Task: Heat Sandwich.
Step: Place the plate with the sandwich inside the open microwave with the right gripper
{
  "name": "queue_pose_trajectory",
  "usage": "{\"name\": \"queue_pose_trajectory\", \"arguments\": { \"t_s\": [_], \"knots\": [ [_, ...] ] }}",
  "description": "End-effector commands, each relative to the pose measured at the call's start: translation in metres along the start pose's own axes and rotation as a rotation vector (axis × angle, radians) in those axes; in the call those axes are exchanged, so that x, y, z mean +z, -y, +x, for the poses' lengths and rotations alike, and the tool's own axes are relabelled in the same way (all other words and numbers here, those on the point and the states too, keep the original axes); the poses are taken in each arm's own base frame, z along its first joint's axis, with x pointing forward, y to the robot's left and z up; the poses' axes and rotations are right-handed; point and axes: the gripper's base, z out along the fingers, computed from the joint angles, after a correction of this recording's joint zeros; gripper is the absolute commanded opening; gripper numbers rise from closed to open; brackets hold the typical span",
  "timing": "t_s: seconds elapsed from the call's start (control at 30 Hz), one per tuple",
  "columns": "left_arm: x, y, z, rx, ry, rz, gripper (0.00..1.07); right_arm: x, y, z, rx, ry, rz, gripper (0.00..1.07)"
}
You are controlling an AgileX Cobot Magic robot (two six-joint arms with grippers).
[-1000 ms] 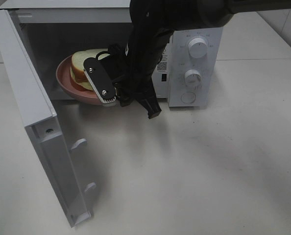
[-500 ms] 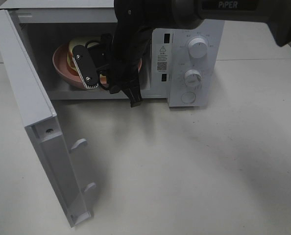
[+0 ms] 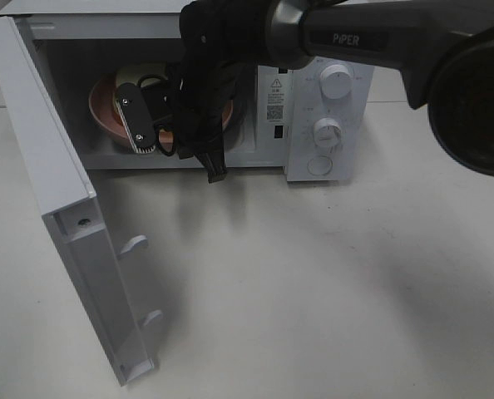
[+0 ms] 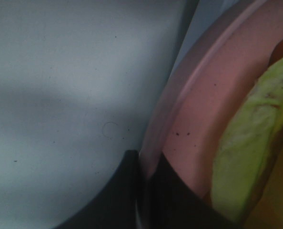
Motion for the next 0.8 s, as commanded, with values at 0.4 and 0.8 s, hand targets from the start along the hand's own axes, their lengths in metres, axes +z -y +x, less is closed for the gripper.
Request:
{"name": "queue_pose_trajectory", "arguments": {
  "t_s": [0.4,0.8],
  "knots": [
    [-0.0018,0.0004,0.0008,-0.002,0.023,0.009,0.96,0.0018,0.0058,0.0047,0.012,-0.004,0.037,0.07],
    [-0.0018,0.0004,0.0008,-0.002,0.023,0.009,0.96,0.0014,0.0117,0.0026,0.191,0.028,0.1,0.6]
  ]
}}
